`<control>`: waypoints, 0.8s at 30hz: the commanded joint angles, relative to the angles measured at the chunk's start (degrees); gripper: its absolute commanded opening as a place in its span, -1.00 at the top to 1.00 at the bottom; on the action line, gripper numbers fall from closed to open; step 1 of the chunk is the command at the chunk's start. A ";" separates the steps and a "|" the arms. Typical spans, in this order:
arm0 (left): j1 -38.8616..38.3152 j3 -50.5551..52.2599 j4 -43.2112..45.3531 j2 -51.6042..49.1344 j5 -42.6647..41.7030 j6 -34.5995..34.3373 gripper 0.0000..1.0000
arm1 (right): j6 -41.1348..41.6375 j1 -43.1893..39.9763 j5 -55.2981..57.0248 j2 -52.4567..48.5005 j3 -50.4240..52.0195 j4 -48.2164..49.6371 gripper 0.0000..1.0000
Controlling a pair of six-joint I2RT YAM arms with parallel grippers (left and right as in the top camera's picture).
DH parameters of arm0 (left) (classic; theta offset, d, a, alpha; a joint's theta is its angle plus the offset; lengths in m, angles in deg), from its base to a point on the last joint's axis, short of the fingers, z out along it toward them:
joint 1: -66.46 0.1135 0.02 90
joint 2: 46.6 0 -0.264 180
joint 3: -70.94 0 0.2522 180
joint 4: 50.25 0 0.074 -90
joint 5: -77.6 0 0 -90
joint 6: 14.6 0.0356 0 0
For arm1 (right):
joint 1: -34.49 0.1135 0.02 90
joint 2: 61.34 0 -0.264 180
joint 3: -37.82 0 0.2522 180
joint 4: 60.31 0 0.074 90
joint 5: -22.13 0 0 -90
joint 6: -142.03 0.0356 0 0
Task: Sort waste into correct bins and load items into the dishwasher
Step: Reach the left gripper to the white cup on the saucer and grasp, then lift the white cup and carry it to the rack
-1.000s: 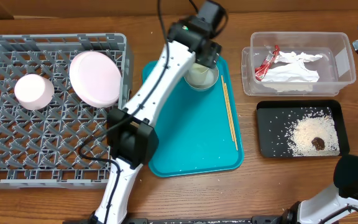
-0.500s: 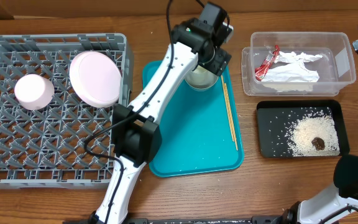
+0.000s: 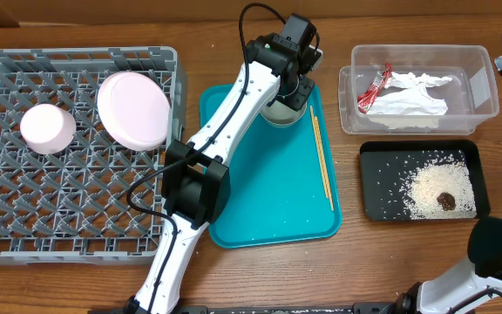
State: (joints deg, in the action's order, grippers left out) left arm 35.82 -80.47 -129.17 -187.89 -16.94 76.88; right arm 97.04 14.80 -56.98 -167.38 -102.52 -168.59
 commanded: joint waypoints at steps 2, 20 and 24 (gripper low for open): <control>0.33 0.02 -1.51 -1.88 -1.07 -0.22 0.24 | -0.07 0.07 0.44 0.42 -1.18 0.20 -1.00; 0.33 -0.13 -2.05 -1.77 -1.05 -0.85 0.92 | -0.09 0.07 0.42 0.42 -1.18 0.20 -1.00; 0.66 -0.83 -2.36 -0.68 -1.09 -4.28 0.92 | -0.09 0.07 0.42 0.42 -1.18 0.20 -1.00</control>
State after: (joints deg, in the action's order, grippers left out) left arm 35.82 -80.44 -131.05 -188.55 -17.16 75.80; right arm 97.00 14.80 -56.98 -167.38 -102.52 -168.57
